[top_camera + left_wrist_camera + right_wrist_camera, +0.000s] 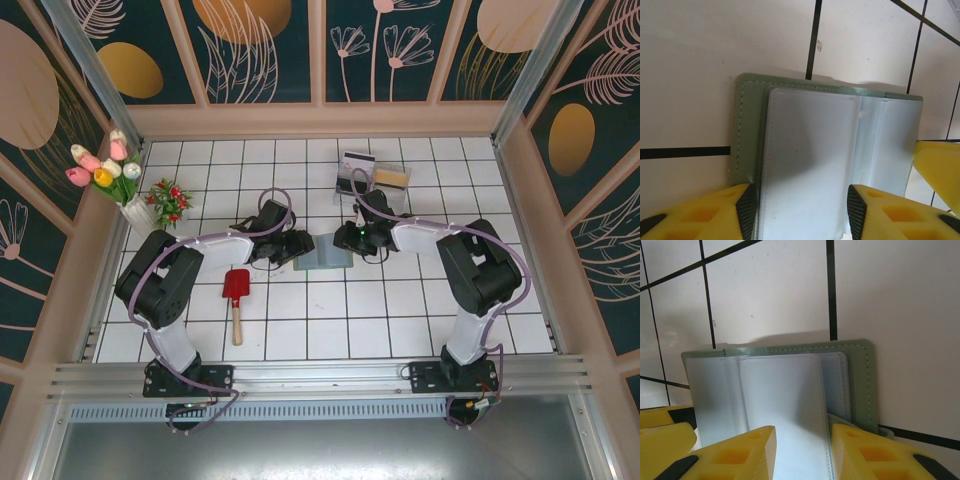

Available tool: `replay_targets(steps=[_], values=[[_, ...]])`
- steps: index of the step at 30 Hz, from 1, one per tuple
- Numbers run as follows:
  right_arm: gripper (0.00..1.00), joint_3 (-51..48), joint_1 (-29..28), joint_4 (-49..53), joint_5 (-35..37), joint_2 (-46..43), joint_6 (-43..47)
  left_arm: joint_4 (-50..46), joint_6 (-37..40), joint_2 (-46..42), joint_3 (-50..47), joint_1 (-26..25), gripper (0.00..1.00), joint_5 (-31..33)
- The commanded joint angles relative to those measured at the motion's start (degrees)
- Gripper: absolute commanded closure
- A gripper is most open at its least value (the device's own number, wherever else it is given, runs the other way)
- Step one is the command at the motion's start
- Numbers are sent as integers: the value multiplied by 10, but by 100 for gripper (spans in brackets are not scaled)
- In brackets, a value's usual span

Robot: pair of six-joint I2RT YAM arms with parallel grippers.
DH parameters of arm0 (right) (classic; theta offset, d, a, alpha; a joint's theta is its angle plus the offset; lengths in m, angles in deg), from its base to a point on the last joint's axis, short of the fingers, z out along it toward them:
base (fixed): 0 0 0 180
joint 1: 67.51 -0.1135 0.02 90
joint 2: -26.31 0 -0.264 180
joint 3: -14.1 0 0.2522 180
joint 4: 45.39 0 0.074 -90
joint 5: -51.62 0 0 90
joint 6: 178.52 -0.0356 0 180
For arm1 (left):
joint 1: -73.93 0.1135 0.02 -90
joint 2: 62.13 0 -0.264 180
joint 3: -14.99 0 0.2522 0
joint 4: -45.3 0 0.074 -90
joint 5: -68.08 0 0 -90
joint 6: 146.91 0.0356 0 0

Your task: Take the credit cards out of the card holder

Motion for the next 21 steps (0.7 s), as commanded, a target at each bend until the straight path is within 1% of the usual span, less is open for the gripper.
replay_targets(steps=[1,7,9,10,14,16,17,21], values=[[64,11,-5,6,-8,16,-7,-3,4,8,14,-4,49,-10],[65,12,-5,7,-8,20,-7,-9,8,-6,15,-3,54,-10],[65,12,-5,6,-8,20,-7,-10,9,-14,14,-4,54,-7],[65,11,-5,6,-8,20,-7,-12,10,-17,14,-4,53,-6],[65,9,-5,4,-9,20,-7,-28,17,-17,16,-4,41,11],[65,9,-5,4,-9,20,-7,-30,18,-14,15,-3,39,13],[65,8,-5,3,-9,20,-7,-30,18,-13,15,-4,39,12],[65,7,-5,2,-10,20,-7,-21,18,-16,14,-4,50,5]])
